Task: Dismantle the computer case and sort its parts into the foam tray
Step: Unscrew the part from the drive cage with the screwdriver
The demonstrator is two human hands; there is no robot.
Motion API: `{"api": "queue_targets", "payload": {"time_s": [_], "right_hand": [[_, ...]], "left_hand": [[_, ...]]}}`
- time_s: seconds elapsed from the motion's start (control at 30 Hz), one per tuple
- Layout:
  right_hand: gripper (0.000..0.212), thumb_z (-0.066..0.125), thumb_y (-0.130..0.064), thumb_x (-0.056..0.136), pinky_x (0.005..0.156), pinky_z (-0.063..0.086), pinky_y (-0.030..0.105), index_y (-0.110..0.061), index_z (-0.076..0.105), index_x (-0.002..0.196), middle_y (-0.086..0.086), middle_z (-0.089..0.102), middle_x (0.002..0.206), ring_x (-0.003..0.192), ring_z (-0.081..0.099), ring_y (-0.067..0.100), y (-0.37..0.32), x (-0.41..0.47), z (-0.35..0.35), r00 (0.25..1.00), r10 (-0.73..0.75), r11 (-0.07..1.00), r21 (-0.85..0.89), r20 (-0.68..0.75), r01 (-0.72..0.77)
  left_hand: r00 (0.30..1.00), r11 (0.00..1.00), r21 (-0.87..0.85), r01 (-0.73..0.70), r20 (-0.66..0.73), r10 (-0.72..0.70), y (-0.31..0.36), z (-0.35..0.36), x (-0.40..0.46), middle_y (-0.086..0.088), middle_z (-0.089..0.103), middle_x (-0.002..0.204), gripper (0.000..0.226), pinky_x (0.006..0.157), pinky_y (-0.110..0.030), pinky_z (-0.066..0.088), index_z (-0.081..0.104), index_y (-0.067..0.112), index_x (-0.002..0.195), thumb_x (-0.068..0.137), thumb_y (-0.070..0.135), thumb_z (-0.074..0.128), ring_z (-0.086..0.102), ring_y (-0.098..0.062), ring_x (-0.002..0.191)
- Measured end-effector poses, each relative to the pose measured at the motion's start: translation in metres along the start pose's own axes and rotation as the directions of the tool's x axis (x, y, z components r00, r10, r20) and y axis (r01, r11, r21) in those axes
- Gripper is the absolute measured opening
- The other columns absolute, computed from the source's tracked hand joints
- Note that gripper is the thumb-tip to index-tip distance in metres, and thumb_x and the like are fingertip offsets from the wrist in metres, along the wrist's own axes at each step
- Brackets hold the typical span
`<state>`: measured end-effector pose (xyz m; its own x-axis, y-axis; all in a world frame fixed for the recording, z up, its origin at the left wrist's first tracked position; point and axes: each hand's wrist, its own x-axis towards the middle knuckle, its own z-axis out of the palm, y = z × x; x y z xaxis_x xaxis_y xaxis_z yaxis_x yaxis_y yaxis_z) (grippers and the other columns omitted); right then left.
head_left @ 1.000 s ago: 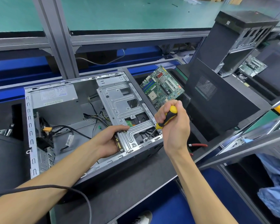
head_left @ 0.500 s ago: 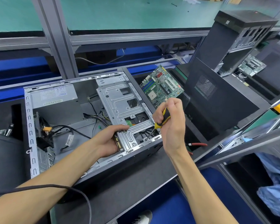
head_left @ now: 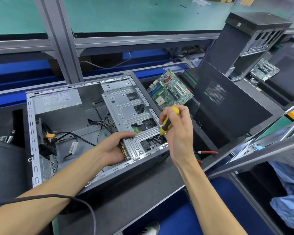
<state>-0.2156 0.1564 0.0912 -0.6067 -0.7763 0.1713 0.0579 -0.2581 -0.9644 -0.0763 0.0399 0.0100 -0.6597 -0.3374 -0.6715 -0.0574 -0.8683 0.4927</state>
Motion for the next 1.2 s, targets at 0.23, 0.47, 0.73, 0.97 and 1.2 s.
{"api": "queue_targets", "payload": {"time_s": [0.23, 0.47, 0.73, 0.97, 1.2], "right_hand": [[0.024, 0.04, -0.033, 0.104, 0.07, 0.037, 0.033, -0.01, 0.046, 0.107, 0.001, 0.048, 0.075, 0.069, 0.042, 0.017, 0.003, 0.002, 0.001, 0.998, 0.066, 0.988, 0.141, -0.005, -0.065], [0.036, 0.038, -0.034, 0.104, 0.075, 0.045, 0.033, -0.016, 0.068, 0.099, 0.003, 0.059, 0.084, 0.075, 0.053, 0.017, 0.004, 0.005, 0.002, 0.998, 0.055, 0.993, 0.103, -0.006, -0.054], [0.031, 0.043, -0.042, 0.101, 0.066, 0.039, 0.027, -0.017, 0.059, 0.094, -0.001, 0.049, 0.075, 0.068, 0.042, 0.015, 0.003, 0.007, 0.0, 0.997, 0.073, 0.988, 0.138, 0.001, -0.072], [0.028, 0.049, -0.043, 0.096, 0.064, 0.035, 0.034, -0.015, 0.045, 0.091, 0.0, 0.048, 0.068, 0.063, 0.039, 0.019, 0.007, 0.011, 0.0, 0.998, 0.055, 0.997, 0.051, -0.007, -0.055], [0.032, 0.042, -0.041, 0.098, 0.064, 0.039, 0.033, -0.024, 0.067, 0.088, 0.0, 0.055, 0.073, 0.069, 0.049, 0.019, 0.003, 0.011, 0.0, 0.998, -0.007, 0.999, -0.049, 0.067, 0.011]], "left_hand": [[0.997, 0.997, 0.016, 0.076, 0.015, -0.076, 0.004, -0.001, -0.007, -0.013, 0.074, 0.103, 0.018, 0.094, -0.048, 0.056, 0.08, 0.009, 0.093, 0.078, 0.018, 0.076, 0.073, -0.03, 0.097], [0.981, 0.997, 0.0, -0.072, -0.182, 0.07, 0.001, 0.003, -0.01, -0.012, 0.057, 0.14, 0.063, 0.108, -0.051, 0.043, 0.053, 0.017, 0.139, 0.087, 0.046, 0.07, 0.056, -0.029, 0.128], [0.986, 0.995, -0.089, -0.046, -0.165, 0.03, -0.002, -0.012, -0.019, -0.014, 0.063, 0.086, 0.013, 0.065, -0.04, 0.052, 0.047, 0.011, 0.097, 0.084, 0.014, 0.046, 0.06, -0.03, 0.076], [1.0, 1.0, 0.017, 0.017, -0.008, -0.017, -0.002, -0.022, -0.026, -0.023, 0.069, 0.108, 0.019, 0.07, -0.044, 0.061, 0.071, 0.001, 0.089, 0.082, -0.007, 0.055, 0.067, -0.032, 0.085], [0.984, 0.936, 0.333, -0.115, -0.091, 0.154, -0.002, -0.024, -0.026, -0.016, 0.075, 0.106, 0.024, 0.052, -0.026, 0.056, 0.068, 0.001, 0.11, 0.087, -0.006, 0.063, 0.073, -0.015, 0.072]]}}
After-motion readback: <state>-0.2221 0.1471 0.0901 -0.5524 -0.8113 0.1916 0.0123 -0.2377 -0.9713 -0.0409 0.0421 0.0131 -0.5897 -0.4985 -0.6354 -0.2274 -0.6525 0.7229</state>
